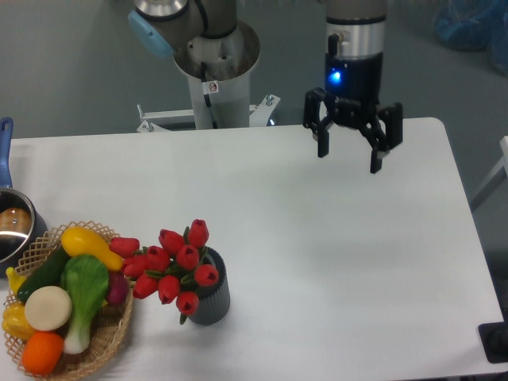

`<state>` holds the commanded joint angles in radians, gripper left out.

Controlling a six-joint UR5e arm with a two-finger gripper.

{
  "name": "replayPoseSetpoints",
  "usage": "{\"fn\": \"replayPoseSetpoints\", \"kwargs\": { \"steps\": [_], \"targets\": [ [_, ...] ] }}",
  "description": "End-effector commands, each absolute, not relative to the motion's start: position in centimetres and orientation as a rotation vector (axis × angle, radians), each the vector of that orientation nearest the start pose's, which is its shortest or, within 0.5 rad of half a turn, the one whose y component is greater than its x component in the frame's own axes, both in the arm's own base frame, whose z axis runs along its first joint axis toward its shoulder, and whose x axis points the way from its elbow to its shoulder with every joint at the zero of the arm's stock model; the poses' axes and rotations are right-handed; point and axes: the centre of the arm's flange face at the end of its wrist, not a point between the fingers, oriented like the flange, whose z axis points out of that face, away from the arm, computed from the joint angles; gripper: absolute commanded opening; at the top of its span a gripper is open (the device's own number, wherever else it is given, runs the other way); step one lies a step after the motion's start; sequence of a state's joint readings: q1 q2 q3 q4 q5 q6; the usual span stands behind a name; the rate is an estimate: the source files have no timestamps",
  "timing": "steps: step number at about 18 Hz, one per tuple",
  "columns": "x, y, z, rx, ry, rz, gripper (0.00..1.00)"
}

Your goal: Insert the flowers into the vase

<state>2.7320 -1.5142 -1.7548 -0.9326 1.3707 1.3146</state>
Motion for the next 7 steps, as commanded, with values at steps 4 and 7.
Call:
{"fn": "replayPoseSetpoints", "kwargs": {
  "steps": [4,7],
  "targets": [
    [-39.69,33.22,50.12,-2.774,0.273,0.621,1.00],
    [-39.73,33.24,50.00,-2.774,0.273,0.621,1.00]
  ]
}}
